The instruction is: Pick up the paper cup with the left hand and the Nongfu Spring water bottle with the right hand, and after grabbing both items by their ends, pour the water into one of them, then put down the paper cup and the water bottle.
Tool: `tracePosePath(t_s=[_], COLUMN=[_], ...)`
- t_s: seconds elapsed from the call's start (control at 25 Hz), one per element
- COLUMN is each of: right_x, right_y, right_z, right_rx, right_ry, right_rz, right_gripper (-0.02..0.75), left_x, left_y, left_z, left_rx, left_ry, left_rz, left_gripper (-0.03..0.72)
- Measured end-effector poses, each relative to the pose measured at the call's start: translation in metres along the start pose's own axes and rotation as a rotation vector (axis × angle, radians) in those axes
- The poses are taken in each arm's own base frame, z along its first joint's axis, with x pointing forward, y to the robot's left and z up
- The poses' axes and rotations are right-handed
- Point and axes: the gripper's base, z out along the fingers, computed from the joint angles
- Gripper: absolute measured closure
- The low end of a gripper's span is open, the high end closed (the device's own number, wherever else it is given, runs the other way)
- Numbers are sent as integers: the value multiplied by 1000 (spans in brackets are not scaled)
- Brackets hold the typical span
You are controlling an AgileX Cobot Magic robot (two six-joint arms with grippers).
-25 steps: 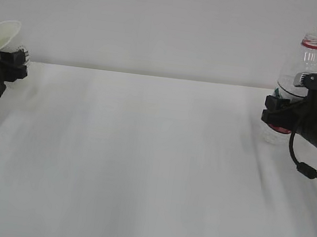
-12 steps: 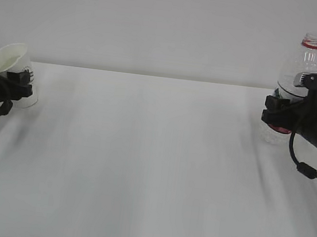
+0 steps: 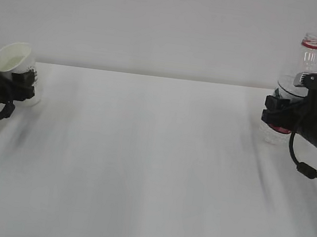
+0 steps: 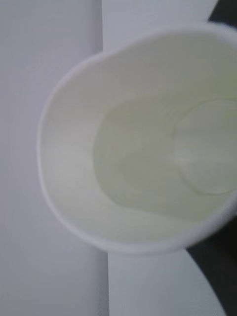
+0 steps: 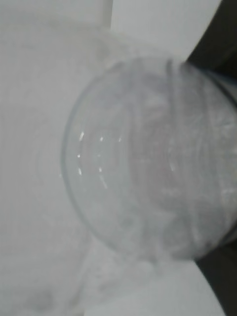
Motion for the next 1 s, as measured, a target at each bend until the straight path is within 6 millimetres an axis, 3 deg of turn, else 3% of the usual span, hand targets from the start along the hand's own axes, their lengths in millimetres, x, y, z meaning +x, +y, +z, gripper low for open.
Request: tracePosePath(t_s=[0.2, 0.48, 1.0], right_x=[0, 0, -2], right_y=[0, 0, 0], right_z=[0, 0, 0], right_rx=[0, 0, 4], right_ry=[0, 0, -17], right_rz=[10, 15, 19], right_gripper=[318, 318, 318], left_x=[1, 2, 8], left_y=[-3, -3, -8], left_z=[0, -1, -45], left_rx=[33, 37, 42], left_ry=[6, 4, 48], left_rz=[21, 23, 10], left_gripper=[78, 60, 60])
